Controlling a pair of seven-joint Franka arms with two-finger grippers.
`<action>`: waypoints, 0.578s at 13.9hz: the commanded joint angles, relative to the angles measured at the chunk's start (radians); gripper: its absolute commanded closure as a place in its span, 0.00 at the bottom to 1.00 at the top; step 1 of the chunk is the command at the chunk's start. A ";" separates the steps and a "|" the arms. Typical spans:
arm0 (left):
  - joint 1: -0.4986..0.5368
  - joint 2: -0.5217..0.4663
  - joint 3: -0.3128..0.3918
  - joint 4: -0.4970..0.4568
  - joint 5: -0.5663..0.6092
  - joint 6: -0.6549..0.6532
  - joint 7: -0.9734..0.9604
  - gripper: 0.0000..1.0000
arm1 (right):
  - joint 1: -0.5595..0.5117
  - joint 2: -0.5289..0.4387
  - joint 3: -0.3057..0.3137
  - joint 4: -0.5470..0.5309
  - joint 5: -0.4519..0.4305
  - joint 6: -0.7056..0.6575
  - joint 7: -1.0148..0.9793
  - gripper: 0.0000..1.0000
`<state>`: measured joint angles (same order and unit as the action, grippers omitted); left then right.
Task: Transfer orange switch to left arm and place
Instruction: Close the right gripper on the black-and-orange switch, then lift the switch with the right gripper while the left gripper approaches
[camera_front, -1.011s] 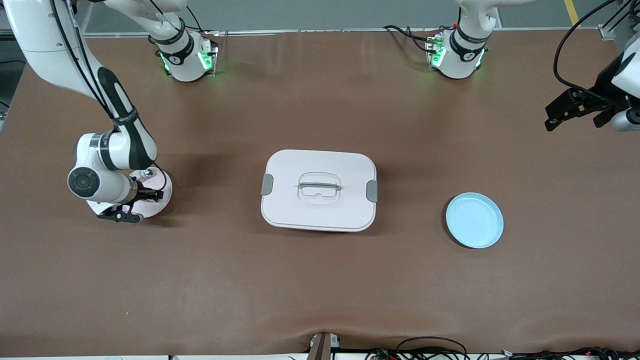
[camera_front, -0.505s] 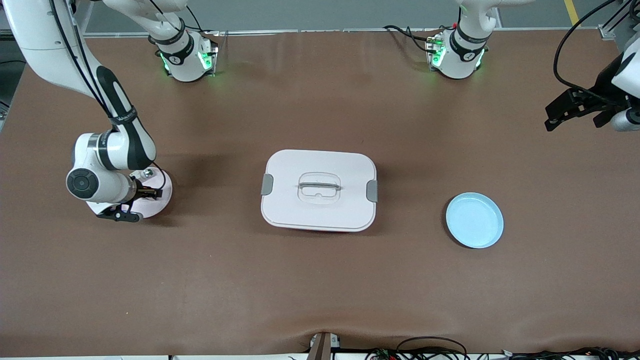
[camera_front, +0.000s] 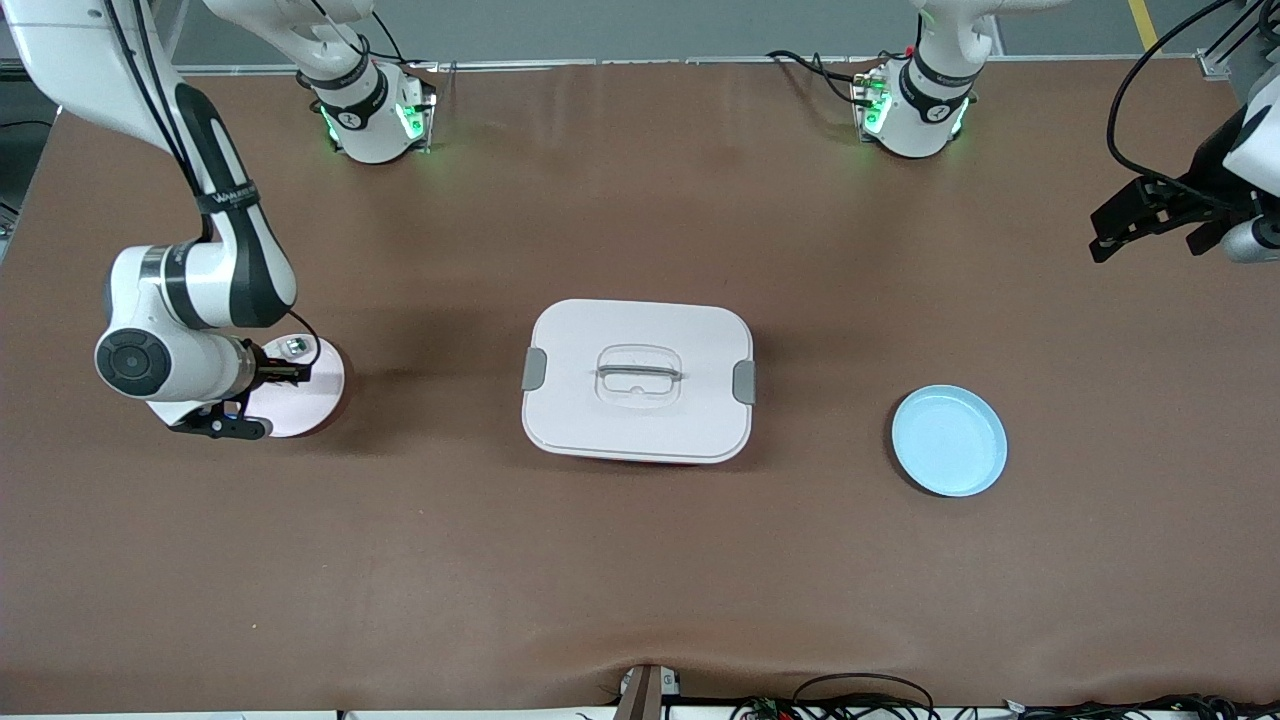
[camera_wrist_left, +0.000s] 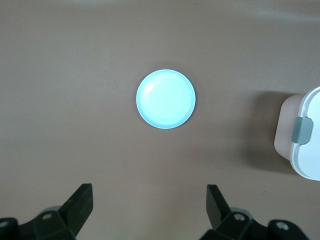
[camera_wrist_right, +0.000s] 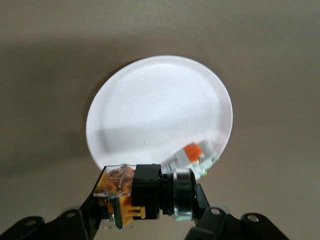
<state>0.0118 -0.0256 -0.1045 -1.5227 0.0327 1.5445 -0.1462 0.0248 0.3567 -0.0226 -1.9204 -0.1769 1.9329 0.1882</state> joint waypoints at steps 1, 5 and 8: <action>0.005 -0.007 0.000 0.006 -0.020 -0.015 0.022 0.00 | 0.024 -0.028 0.007 0.076 -0.003 -0.165 0.022 0.72; 0.005 -0.005 0.000 0.006 -0.020 -0.015 0.022 0.00 | 0.069 -0.047 0.015 0.202 0.069 -0.382 0.045 0.72; 0.005 -0.004 0.000 0.006 -0.022 -0.015 0.023 0.00 | 0.072 -0.047 0.013 0.259 0.198 -0.498 0.085 0.72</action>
<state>0.0118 -0.0256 -0.1046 -1.5227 0.0327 1.5445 -0.1462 0.0961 0.3128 -0.0063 -1.6927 -0.0418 1.4926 0.2337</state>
